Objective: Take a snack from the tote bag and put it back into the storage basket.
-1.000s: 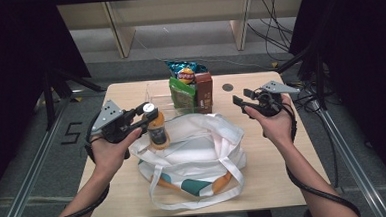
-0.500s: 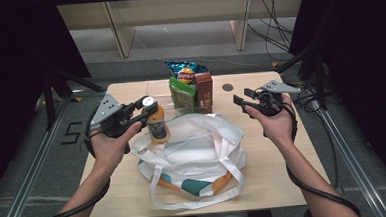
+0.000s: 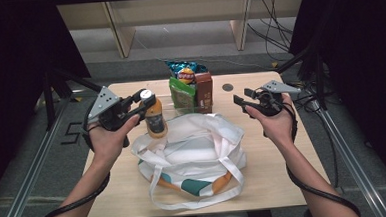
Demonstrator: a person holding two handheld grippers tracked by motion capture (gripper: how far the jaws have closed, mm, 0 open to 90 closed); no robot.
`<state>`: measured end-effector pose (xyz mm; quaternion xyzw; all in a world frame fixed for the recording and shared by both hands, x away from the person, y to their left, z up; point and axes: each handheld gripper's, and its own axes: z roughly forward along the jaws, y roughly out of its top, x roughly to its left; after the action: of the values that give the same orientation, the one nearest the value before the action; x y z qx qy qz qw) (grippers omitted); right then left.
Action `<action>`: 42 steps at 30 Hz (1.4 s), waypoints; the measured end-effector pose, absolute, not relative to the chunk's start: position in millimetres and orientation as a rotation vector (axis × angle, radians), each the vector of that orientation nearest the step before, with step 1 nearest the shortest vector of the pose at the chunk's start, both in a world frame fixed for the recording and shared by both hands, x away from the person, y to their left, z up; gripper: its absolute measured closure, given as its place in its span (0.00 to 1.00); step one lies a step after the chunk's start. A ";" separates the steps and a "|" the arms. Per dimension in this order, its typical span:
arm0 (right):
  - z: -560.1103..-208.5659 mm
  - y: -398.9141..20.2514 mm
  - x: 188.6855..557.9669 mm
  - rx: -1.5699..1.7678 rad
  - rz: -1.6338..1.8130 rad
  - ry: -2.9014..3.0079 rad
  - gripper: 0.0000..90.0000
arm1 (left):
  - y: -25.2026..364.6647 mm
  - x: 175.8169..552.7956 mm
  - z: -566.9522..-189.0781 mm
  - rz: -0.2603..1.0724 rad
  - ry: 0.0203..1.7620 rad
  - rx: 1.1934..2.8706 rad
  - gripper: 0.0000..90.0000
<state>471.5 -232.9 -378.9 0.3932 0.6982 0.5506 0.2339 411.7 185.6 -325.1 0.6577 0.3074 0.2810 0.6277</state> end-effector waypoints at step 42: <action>-379.8 -232.4 470.6 1.107 1.513 1.921 0.50 | 190.3 444.0 -312.1 0.709 0.737 1.498 0.65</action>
<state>470.6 -232.4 -379.8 0.4018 0.6970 0.5490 0.2267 444.0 190.3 -312.1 0.6503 0.3200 0.3078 0.6164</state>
